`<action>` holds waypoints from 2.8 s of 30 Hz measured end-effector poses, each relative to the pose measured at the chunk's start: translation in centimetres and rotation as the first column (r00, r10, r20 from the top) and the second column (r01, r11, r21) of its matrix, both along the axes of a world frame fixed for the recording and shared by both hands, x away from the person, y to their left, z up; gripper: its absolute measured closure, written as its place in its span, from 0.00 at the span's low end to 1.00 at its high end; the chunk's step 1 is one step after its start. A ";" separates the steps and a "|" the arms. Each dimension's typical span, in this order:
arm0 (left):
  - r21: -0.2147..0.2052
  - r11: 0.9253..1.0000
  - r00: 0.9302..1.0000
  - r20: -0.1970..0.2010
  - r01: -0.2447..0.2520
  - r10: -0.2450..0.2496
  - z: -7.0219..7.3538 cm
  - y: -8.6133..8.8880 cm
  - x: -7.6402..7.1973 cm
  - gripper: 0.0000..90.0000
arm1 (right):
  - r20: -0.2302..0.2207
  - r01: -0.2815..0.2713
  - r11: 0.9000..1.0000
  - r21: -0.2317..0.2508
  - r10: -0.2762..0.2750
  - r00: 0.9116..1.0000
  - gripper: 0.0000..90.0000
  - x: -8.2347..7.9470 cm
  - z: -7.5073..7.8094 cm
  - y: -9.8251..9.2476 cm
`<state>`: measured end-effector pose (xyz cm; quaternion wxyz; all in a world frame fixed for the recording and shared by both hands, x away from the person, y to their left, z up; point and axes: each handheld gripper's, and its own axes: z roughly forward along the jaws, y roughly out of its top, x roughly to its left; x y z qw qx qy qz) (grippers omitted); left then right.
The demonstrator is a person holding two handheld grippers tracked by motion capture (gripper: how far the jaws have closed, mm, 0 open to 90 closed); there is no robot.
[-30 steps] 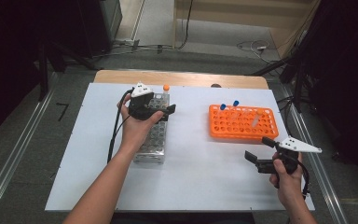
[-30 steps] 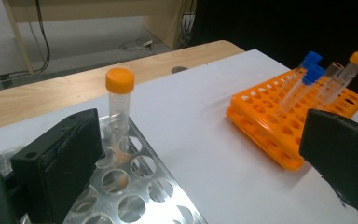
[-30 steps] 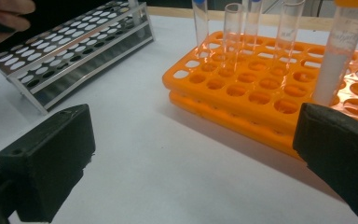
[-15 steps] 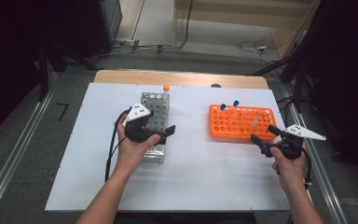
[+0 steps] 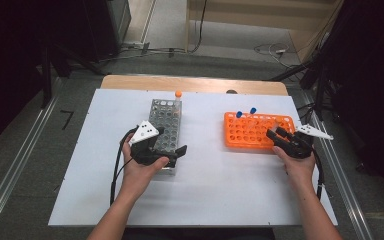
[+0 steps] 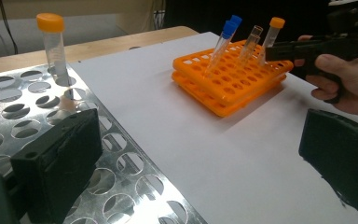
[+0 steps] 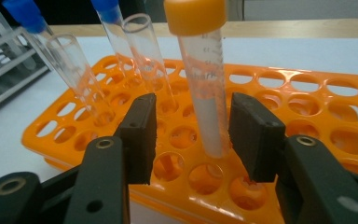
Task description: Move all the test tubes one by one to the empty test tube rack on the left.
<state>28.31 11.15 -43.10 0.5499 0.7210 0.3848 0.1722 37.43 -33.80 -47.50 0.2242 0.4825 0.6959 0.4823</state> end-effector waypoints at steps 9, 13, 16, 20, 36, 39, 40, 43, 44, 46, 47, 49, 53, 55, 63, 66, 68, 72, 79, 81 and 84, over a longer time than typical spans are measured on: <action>-0.006 1.000 1.000 -0.003 -0.003 0.003 -0.1 0.2 -0.2 0.00 | 0.011 0.046 0.998 -0.045 -0.046 0.999 0.78 0.9 -0.8 0.1; -0.006 1.000 1.000 -0.008 -0.002 0.002 -0.2 0.1 -0.3 0.00 | 0.046 0.052 0.998 -0.046 -0.049 0.998 0.81 0.6 -0.4 0.0; -0.011 1.000 1.000 -0.005 0.000 0.000 -0.1 0.1 -0.4 0.00 | 0.065 0.055 0.998 -0.042 -0.052 0.997 0.81 0.4 0.1 -0.1; -0.011 1.000 1.000 -0.003 0.000 0.000 -0.1 0.1 -0.4 0.00 | 0.095 0.059 0.998 -0.036 -0.055 0.994 0.81 -0.3 1.0 -0.3; -0.006 1.000 1.000 0.002 0.019 -0.019 0.0 -0.4 -0.6 0.00 | 0.097 -0.098 0.994 -0.042 0.102 0.990 0.81 -3.9 2.8 1.7; -0.007 1.000 1.000 0.001 0.022 -0.022 0.1 -0.6 -0.7 0.00 | 0.092 -0.129 0.991 -0.030 0.132 0.987 0.81 -4.4 3.0 2.2; -0.007 1.000 1.000 0.003 0.024 -0.024 0.1 -0.6 -0.7 0.00 | 0.088 -0.138 0.990 -0.027 0.140 0.986 0.81 -4.7 3.0 2.3; -0.011 1.000 1.000 0.005 0.026 -0.026 0.2 -0.6 -0.7 0.00 | 0.079 -0.176 0.984 -0.033 0.178 0.981 0.81 -5.3 3.0 3.0; -0.011 1.000 1.000 0.005 0.026 -0.026 0.2 -0.6 -0.7 0.00 | 0.076 -0.187 0.982 -0.030 0.189 0.979 0.81 -5.5 3.0 3.3; -0.008 1.000 1.000 0.006 0.028 -0.028 0.2 -0.7 -0.8 0.00 | 0.073 -0.220 0.975 -0.022 0.221 0.973 0.81 -6.0 3.1 4.0; -0.010 1.000 1.000 0.007 0.029 -0.029 0.2 -0.7 -0.8 0.00 | 0.073 -0.220 0.975 -0.022 0.221 0.973 0.81 -6.0 3.1 4.0; -0.009 0.999 0.999 0.009 0.034 -0.034 0.3 -0.8 -0.9 0.00 | 0.074 -0.247 0.969 -0.013 0.247 0.966 0.81 -6.4 3.1 4.5; -0.008 0.999 0.999 0.012 0.042 -0.042 0.4 -1.1 -1.0 0.00 | 0.077 -0.305 0.952 -0.012 0.305 0.949 0.81 -7.4 3.2 5.7; -0.010 0.999 0.999 0.014 0.046 -0.046 0.5 -1.3 -1.1 0.00 | 0.075 -0.330 0.944 -0.006 0.330 0.941 0.81 -7.9 3.3 6.3; -0.012 0.998 0.998 0.015 0.068 -0.068 0.5 -1.9 -1.3 0.00 | 0.080 -0.403 0.915 -0.014 0.403 0.912 0.81 -8.8 3.4 8.5; -0.010 0.997 0.997 0.016 0.077 -0.077 0.6 -2.1 -1.4 0.00 | 0.072 -0.424 0.906 -0.018 0.424 0.903 0.81 -9.0 3.3 9.1; -0.012 0.996 0.996 0.018 0.085 -0.084 0.6 -2.3 -1.4 0.00 | 0.067 -0.439 0.898 -0.021 0.440 0.896 0.81 -9.1 3.2 9.6; -0.020 0.994 0.994 0.021 0.108 -0.107 0.7 -2.7 -1.5 0.00 | 0.061 -0.470 0.882 -0.028 0.471 0.880 0.82 -9.3 3.1 10.7; -0.026 0.988 0.988 0.018 0.151 -0.151 0.7 -3.8 -1.7 0.01 | 0.042 -0.508 0.861 -0.037 0.509 0.860 0.82 -9.7 2.8 12.4; -0.031 0.986 0.987 0.020 0.163 -0.163 0.7 -4.0 -1.8 0.03 | 0.038 -0.518 0.854 -0.041 0.519 0.854 0.82 -9.8 2.8 12.8; -0.043 0.982 0.983 0.023 0.181 -0.180 0.7 -4.4 -1.9 0.08 | 0.032 -0.533 0.844 -0.050 0.535 0.844 0.82 -9.9 2.7 13.5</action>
